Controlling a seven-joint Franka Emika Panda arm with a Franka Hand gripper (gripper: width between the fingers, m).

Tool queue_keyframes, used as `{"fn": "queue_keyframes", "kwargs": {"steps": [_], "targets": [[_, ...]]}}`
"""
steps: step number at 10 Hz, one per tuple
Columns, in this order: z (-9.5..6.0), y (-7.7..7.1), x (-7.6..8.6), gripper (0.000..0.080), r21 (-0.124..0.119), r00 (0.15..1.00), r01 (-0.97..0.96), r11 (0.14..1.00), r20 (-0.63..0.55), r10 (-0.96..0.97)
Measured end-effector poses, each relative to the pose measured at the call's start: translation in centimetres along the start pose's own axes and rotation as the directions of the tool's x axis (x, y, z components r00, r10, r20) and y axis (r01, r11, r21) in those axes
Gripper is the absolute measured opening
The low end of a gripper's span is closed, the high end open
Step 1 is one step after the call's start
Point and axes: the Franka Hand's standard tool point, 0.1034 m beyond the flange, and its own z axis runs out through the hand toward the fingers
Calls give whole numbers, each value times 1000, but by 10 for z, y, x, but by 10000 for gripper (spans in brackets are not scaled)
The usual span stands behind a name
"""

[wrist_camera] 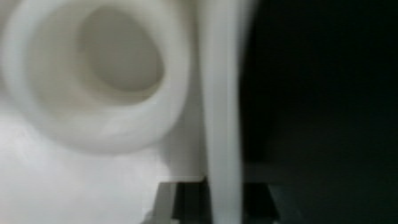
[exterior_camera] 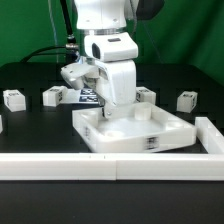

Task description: Assemble square table

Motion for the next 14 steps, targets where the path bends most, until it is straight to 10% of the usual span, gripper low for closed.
{"fn": "queue_keyframes", "kwargs": {"steps": [7, 11, 14], "targets": [[0, 1, 1, 57, 0, 1000, -29, 1000, 2, 29], [3, 52, 38, 57, 5, 970, -242, 970, -7, 242], [4, 62, 51, 58, 53, 924, -382, 922, 4, 383]]}}
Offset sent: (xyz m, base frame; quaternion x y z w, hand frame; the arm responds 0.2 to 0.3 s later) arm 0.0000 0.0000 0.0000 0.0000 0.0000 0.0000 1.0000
